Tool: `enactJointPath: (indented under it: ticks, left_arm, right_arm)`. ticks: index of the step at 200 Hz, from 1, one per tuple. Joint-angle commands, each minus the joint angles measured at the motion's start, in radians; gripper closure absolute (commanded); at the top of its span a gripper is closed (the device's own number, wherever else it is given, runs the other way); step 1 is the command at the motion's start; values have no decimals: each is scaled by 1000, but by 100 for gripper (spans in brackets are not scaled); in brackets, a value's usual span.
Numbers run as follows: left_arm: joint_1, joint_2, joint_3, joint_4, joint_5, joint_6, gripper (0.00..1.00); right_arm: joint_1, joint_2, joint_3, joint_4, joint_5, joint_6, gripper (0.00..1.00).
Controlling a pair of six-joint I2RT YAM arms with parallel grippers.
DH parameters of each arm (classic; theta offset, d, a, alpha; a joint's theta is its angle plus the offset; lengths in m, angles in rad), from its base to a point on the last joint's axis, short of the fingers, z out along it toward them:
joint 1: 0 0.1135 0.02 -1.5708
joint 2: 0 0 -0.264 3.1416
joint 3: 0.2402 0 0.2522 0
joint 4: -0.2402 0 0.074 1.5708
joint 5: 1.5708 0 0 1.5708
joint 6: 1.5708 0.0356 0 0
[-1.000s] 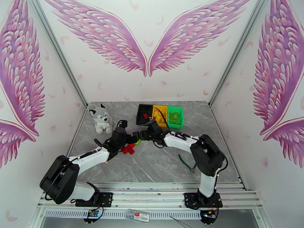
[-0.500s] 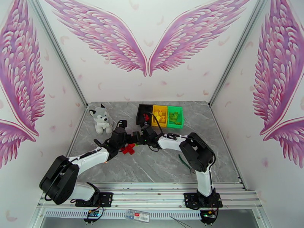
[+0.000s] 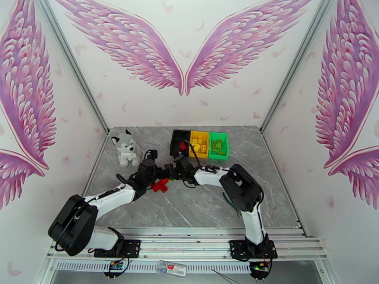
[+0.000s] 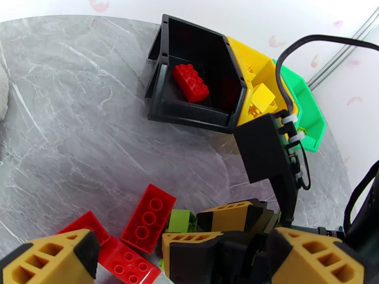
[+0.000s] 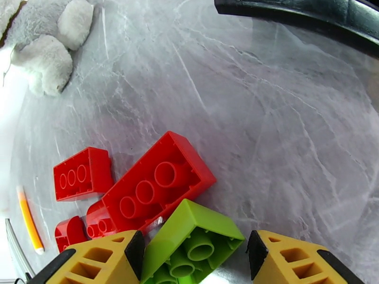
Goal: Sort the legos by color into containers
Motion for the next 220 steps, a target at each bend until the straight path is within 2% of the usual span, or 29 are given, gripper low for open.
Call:
enactJointPath:
  ticks: [1,28,75,148,176,220]
  left_arm:
    - [6,-29,-15,7,10,-8,1]
    - [9,-28,-15,8,11,-10,1]
    - [8,-29,-15,9,14,-10,1]
    - [-3,-2,1,8,43,-1,1]
    - [-34,33,30,-4,51,17,1]
    - [-142,112,114,-49,57,85,1]
  right_arm:
    - [9,47,34,-37,-6,13,37]
    - [12,55,37,-36,-8,16,38]
    - [12,15,-7,-21,12,23,52]
    - [-34,-116,-152,2,55,6,66]
    - [-85,-180,-215,2,80,-7,68]
    - [-274,-325,-316,4,94,-6,70]
